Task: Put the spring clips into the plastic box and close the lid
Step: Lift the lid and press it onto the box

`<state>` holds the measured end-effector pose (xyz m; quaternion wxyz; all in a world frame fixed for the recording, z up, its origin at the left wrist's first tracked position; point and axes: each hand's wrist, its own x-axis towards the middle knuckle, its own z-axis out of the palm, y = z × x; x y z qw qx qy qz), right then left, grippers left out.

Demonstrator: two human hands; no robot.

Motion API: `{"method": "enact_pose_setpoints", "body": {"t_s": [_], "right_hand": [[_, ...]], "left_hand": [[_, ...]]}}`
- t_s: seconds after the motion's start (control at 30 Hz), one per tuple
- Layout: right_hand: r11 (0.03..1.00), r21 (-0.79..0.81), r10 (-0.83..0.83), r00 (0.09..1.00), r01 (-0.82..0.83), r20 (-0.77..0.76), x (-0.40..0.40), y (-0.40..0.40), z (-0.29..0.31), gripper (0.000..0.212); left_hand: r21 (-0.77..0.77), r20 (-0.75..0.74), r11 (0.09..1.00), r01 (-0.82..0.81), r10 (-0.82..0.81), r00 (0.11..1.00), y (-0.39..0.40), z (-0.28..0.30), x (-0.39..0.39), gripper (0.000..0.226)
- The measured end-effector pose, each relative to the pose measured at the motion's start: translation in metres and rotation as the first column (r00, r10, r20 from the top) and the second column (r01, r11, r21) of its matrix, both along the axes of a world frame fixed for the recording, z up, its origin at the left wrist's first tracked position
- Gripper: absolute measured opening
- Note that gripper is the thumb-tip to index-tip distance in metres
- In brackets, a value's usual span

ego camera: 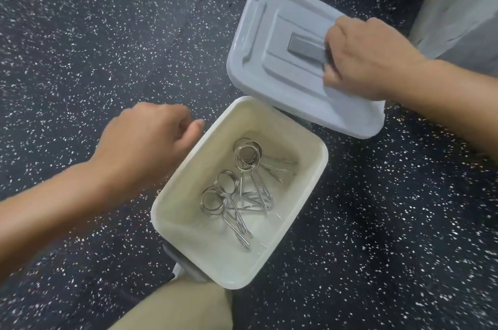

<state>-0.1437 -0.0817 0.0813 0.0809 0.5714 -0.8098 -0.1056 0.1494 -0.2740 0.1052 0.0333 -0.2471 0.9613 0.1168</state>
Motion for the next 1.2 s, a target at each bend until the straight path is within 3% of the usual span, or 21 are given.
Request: {"method": "enact_pose_setpoints", "body": {"t_s": [0.23,0.33,0.43,0.6,0.7,0.8,0.97,1.07,1.13,1.2], "right_hand": [[0.948,0.013,0.317,0.948,-0.317,0.016,0.071,0.003,0.023,0.036],[0.897,0.114,0.427,0.904,-0.428,0.039,0.100,0.005,0.017,0.027],[0.846,0.100,0.519,0.852,-0.523,0.067,0.118,0.002,0.014,0.026],[0.795,0.020,0.601,0.791,-0.606,0.115,0.144,-0.010,-0.002,0.059],[0.777,-0.047,0.628,0.768,-0.627,0.129,0.156,-0.018,-0.018,0.042],[0.745,-0.088,0.666,0.730,-0.662,0.153,0.167,-0.021,-0.028,0.031],[0.788,-0.069,0.608,0.754,-0.612,0.249,0.171,-0.016,-0.029,0.039],[0.837,-0.033,0.526,0.786,-0.546,0.325,0.165,-0.010,-0.027,0.031],[0.931,-0.058,0.354,0.854,-0.360,0.380,0.151,-0.007,-0.028,0.030],[0.993,-0.099,0.103,0.893,-0.066,0.439,0.133,-0.003,-0.028,0.040]], "left_hand": [[-0.052,-0.117,0.994,-0.098,0.091,0.989,-0.033,0.017,-0.001,0.048],[-0.061,-0.161,0.992,-0.110,0.099,0.982,-0.036,0.015,0.002,0.042],[-0.022,-0.174,0.994,-0.104,0.099,0.980,-0.029,0.011,0.005,0.033],[0.082,-0.125,0.997,-0.014,0.024,0.992,-0.008,0.000,0.014,0.036],[0.049,-0.094,0.997,0.059,-0.054,0.994,0.010,-0.004,0.027,0.039],[0.045,-0.053,0.972,0.230,-0.227,0.972,0.026,-0.011,0.048,0.046],[0.078,-0.028,0.903,0.422,-0.421,0.907,0.037,-0.028,0.083,0.064],[0.098,-0.028,0.858,0.504,-0.503,0.864,0.037,-0.036,0.096,0.074],[0.115,0.028,0.778,0.618,-0.624,0.781,0.037,-0.043,0.105,0.084],[0.139,0.092,0.689,0.712,-0.725,0.683,0.038,-0.052,0.114,0.094]]}}
